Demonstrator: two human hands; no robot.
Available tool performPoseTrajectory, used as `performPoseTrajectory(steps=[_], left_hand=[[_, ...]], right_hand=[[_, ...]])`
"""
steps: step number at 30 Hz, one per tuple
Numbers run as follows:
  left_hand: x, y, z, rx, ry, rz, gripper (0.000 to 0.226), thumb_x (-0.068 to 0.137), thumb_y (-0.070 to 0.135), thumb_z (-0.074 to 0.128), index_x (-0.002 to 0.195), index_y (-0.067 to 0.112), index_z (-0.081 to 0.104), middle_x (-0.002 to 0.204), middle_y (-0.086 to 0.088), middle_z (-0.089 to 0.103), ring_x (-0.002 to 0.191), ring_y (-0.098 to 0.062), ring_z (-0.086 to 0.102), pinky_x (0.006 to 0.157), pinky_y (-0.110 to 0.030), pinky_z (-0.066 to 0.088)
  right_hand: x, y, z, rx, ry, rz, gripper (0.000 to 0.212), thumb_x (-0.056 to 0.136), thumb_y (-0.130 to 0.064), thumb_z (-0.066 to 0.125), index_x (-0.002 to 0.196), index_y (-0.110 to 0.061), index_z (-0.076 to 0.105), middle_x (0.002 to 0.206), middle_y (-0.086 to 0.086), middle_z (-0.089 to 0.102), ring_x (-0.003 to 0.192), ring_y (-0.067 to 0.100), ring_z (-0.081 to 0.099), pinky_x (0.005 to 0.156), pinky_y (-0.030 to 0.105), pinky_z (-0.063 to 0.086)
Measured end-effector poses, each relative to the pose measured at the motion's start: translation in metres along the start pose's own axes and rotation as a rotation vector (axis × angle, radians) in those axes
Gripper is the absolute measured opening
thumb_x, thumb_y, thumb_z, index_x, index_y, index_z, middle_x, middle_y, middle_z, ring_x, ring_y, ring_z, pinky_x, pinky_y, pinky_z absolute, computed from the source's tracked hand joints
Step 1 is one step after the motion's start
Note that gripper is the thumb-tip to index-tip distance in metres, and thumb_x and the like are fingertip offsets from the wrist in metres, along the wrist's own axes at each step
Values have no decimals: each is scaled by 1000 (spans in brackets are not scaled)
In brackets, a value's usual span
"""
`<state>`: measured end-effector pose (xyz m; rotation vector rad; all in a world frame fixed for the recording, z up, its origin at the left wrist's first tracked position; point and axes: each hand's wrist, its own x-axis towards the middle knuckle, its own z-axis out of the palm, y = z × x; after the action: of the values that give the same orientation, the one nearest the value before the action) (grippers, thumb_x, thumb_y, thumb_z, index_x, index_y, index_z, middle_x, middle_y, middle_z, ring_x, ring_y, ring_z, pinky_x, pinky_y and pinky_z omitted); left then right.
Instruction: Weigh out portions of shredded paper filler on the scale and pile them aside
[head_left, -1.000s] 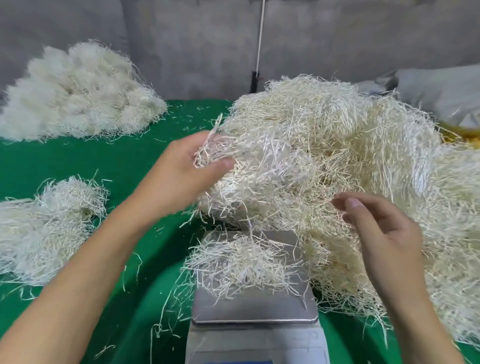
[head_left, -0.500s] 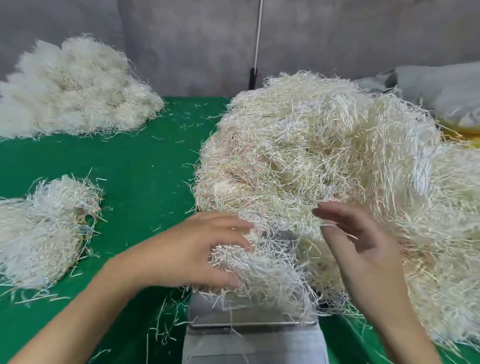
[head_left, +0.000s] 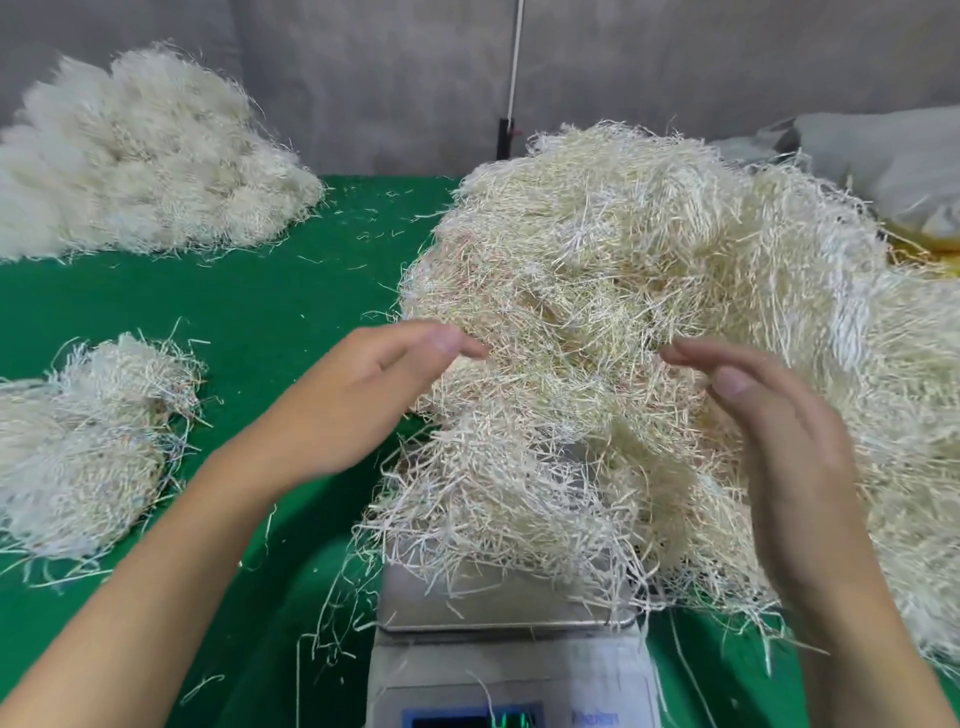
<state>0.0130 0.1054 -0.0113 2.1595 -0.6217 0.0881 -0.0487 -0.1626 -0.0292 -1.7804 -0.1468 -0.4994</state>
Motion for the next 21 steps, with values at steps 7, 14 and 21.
performPoseTrajectory(steps=[7,14,21], left_hand=[[16,-5,-16,240,-218,-36,39,83,76,43,113,56,57,113,43,56,105,23,51,85,-18,41],[15,-20,-5,287,-318,-40,47,81,80,40,116,53,55,114,40,56,103,22,52,85,-14,42],[23,-23,4,184,-135,48,43,91,71,37,114,45,61,113,36,60,104,19,53,85,-18,42]], right_hand=[[4,-17,-9,-92,40,126,18,93,-39,58,107,-40,70,108,-26,69,99,-15,60,86,23,40],[10,-28,-10,-162,-21,70,22,91,-36,59,110,-35,70,110,-21,71,103,-9,62,88,23,43],[14,-19,11,-196,-133,91,17,95,-26,58,106,-32,69,105,-24,70,100,-12,61,76,-2,42]])
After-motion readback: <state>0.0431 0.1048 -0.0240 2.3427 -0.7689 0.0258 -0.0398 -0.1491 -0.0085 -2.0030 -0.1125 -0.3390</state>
